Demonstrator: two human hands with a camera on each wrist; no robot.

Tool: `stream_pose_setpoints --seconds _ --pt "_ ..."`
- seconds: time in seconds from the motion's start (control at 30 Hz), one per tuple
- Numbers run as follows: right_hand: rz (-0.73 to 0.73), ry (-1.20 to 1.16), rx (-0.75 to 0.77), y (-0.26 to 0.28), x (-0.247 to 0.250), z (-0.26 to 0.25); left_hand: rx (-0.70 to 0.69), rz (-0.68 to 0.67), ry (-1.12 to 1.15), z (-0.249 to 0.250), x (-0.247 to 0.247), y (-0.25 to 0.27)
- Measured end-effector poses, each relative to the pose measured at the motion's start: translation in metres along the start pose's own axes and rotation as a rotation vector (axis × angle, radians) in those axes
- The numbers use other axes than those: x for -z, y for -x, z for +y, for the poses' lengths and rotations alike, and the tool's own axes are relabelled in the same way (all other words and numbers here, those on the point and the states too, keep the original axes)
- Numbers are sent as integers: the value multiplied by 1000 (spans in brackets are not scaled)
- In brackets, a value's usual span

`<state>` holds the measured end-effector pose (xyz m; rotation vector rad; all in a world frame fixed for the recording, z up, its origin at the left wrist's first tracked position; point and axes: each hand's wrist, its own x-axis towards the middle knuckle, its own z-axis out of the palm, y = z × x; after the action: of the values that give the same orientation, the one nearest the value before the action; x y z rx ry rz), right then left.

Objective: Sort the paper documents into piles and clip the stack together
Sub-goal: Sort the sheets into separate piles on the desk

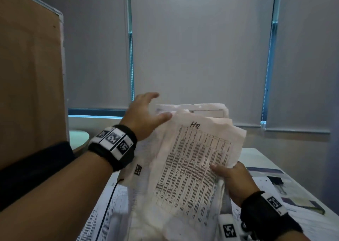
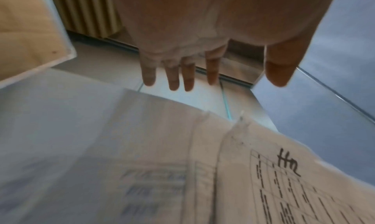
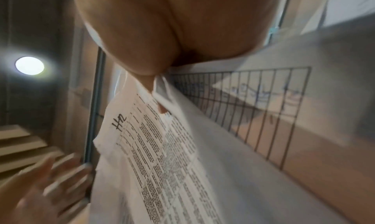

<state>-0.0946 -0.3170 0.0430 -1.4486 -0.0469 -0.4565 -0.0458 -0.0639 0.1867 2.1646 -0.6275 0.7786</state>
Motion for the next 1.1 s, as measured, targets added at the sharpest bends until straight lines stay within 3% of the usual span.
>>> stream_pose_setpoints --seconds 0.1,0.27,0.37,0.47,0.6,0.67,0.77,0.9,1.0,1.1 --pt "-2 -176 -25 -2 9 6 256 156 398 -39 -10 20" --pt "-114 -227 4 -3 18 11 688 15 866 -97 -53 69" --pt "-163 -103 -6 -2 14 16 657 -191 929 -88 -71 87" --pt "-201 31 -7 -1 5 17 572 -252 807 -72 -83 85" --pt "-88 -99 99 -9 -1 5 482 -26 670 -51 -90 73" --pt "-21 -190 168 -14 -1 -11 439 114 723 -44 -90 64" --pt "19 -81 276 -19 -3 -29 412 161 791 -40 -91 59" --pt "-27 228 202 -17 -4 -9 499 -1 702 -57 -109 76" --pt "39 175 123 -12 -5 11 573 -112 667 -71 -121 90" --pt "139 16 105 -12 -6 10 687 -66 606 -81 -123 95"
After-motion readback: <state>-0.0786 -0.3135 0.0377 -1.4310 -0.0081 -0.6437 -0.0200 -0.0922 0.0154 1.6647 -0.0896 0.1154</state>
